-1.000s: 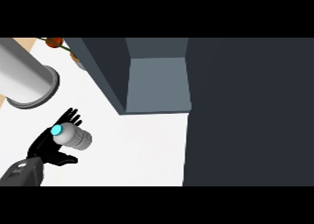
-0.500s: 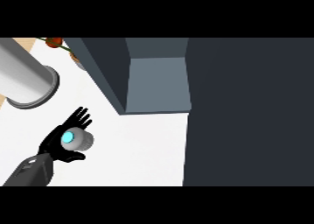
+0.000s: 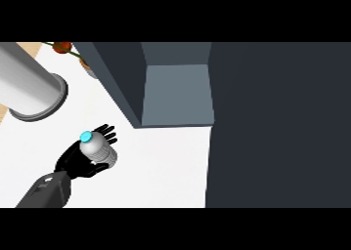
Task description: Pick up the bottled water, place it into the cabinet and close the cabinet
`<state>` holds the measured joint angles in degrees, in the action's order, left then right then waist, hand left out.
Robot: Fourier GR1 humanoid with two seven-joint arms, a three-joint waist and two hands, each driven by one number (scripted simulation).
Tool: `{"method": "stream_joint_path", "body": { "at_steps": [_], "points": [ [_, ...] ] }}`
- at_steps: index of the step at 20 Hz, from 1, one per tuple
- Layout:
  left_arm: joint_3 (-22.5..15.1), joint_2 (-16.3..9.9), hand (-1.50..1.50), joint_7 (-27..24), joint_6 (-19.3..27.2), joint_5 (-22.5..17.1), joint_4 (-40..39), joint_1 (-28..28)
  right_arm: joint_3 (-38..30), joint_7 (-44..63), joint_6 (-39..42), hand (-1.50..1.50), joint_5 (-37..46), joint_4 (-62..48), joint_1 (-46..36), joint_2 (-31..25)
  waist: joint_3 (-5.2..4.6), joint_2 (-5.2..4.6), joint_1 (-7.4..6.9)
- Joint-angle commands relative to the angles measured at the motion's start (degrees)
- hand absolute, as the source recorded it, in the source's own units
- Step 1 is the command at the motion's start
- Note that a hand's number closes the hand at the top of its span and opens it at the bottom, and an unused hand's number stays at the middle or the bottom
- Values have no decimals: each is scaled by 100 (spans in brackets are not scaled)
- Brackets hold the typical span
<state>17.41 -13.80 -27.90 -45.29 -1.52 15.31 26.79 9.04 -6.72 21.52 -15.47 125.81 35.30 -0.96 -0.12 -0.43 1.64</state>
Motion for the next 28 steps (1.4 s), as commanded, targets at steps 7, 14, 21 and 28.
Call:
{"method": "stream_joint_path", "body": {
  "at_steps": [7,14,21,28],
  "points": [
    [-177,187,150,-717,-944,-4,170,-257,-311,-110,222,-150,-390,-105,182,-198,-4,6,-32],
    [-153,36,150,-920,-651,-92,436,-426,-54,100,-165,-150,4,36,-36,27,-1,22,-93],
    [628,513,150,-1262,1073,-845,707,-663,-245,-75,64,-150,-207,-27,141,-123,8,45,-126],
    [644,640,150,-679,938,-1372,1297,-870,0,-373,-25,-150,306,-242,121,41,15,63,-153]
  ]
}}
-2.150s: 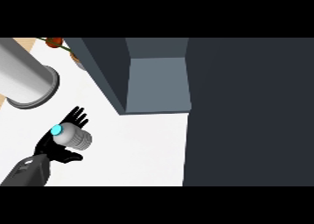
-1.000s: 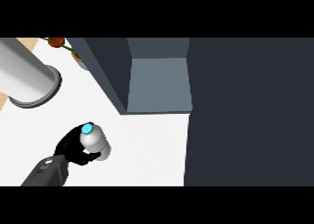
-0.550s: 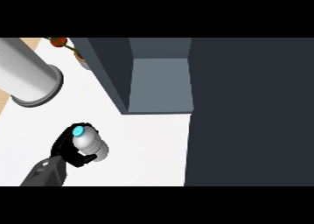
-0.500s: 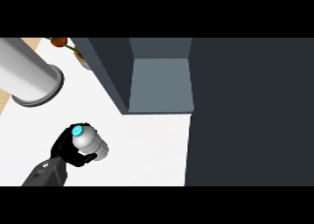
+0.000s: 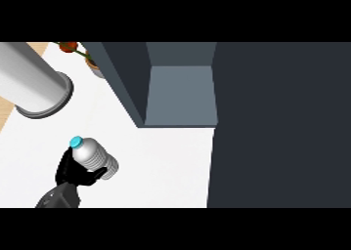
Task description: Pick up the bottled water, place it into the cabinet and close the cabinet
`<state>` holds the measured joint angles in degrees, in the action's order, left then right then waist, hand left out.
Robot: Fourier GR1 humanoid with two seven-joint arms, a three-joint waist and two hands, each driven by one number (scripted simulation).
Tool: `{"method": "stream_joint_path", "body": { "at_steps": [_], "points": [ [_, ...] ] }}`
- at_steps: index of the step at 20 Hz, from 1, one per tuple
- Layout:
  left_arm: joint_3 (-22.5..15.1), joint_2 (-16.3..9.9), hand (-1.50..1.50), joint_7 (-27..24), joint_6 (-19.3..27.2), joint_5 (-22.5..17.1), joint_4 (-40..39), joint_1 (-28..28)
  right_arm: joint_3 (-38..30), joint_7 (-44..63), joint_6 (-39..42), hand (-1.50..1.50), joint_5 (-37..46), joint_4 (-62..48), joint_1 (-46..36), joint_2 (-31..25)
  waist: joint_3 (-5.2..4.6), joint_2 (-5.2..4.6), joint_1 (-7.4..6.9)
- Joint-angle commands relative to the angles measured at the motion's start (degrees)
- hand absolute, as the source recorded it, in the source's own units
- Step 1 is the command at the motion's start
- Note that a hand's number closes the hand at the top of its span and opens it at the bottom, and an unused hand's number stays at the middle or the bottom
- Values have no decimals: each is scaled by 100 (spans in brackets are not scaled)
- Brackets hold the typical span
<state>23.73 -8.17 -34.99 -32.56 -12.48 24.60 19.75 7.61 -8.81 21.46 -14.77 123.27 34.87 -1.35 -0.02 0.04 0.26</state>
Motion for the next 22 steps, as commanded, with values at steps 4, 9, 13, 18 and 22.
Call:
{"method": "stream_joint_path", "body": {
  "at_steps": [4,9,13,18,22],
  "points": [
    [-96,314,150,341,-313,-545,1088,-442,25,-246,240,-150,24,-215,159,-106,8,22,-34],
    [-375,531,150,1614,126,-947,2378,-666,-7,-26,163,-150,-222,56,151,-106,8,18,-29],
    [-1072,808,150,2030,755,-1037,3558,-1083,130,249,-65,-150,-166,218,57,-5,9,25,-50],
    [-2011,814,150,2365,1640,-1437,4818,-1327,274,104,-87,-150,62,-15,-34,32,8,26,-39],
    [-2594,816,150,2274,2379,-1497,4975,-1098,-111,-94,102,-150,-282,-589,-395,-80,5,6,-13]
  ]
}}
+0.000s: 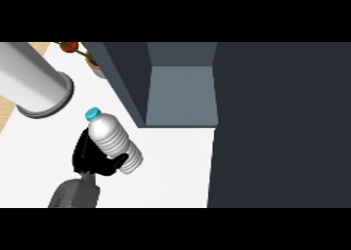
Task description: Pick up the bottled water, place it into the cabinet and close the cabinet
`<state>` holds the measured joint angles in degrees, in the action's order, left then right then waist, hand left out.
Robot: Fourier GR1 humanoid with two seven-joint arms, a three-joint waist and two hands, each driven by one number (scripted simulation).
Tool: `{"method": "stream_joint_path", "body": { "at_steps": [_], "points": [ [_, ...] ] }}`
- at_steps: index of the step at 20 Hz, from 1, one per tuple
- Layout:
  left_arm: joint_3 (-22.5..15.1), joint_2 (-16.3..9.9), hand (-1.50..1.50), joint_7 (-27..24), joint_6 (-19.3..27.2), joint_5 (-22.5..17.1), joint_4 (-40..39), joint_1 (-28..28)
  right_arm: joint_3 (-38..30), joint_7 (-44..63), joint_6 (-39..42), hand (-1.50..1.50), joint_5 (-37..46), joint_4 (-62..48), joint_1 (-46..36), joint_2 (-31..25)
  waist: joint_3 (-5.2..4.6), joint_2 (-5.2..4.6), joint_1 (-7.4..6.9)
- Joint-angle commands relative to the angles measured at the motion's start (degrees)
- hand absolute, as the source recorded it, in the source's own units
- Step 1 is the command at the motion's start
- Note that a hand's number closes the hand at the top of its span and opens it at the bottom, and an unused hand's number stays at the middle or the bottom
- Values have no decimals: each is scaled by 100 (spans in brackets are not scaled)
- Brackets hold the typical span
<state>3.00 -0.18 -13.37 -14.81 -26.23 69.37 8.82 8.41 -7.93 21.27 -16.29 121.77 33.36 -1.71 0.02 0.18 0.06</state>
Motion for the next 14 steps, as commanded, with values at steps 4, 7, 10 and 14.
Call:
{"method": "stream_joint_path", "body": {
  "at_steps": [4,7,10,14],
  "points": [
    [-1117,17,150,89,1666,-33,448,742,-88,249,56,-150,-254,57,-127,-154,-2,-14,58],
    [-1138,17,150,408,1906,3,559,874,225,162,-192,-150,128,177,-44,53,-2,-13,38],
    [-1462,18,150,733,2673,4,409,1678,490,216,-335,-150,338,176,-22,133,-2,-15,74],
    [-1691,18,150,459,3307,103,-296,2570,-26,307,-205,-150,-182,-141,-521,-64,0,-42,114]
  ]
}}
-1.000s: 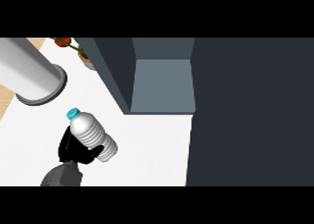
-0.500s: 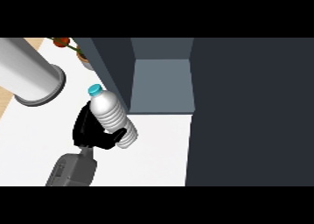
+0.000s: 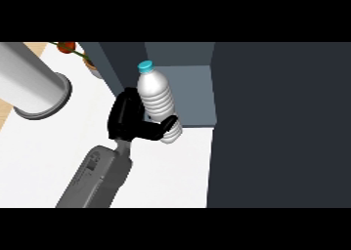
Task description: Pick up the bottled water, place it into the cabinet and close the cabinet
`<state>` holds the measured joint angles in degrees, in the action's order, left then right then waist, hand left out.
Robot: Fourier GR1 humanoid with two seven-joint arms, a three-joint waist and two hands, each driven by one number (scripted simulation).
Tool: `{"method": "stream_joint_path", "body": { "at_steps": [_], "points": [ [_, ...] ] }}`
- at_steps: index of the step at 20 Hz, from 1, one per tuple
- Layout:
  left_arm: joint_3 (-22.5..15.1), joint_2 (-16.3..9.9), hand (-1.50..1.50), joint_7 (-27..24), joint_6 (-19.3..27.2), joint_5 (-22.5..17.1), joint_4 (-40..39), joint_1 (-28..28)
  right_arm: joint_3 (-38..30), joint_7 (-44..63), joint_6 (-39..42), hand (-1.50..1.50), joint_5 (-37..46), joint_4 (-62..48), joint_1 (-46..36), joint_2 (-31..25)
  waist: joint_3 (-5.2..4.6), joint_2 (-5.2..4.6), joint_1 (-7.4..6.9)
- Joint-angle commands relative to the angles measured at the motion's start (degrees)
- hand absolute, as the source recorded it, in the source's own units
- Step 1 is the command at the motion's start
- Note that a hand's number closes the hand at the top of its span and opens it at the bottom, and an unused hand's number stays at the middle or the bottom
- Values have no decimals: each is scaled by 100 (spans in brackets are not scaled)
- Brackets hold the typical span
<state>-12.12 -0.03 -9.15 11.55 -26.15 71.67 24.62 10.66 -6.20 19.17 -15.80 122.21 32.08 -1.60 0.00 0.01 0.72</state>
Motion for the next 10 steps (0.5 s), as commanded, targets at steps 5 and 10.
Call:
{"method": "stream_joint_path", "body": {
  "at_steps": [5,10],
  "points": [
    [-85,-73,150,70,798,535,-782,1342,362,-65,-301,-150,178,-20,-169,154,0,-19,51],
    [-93,2,150,104,1248,735,-1566,2159,286,-202,-10,-150,103,-29,134,47,1,-22,106]
  ]
}}
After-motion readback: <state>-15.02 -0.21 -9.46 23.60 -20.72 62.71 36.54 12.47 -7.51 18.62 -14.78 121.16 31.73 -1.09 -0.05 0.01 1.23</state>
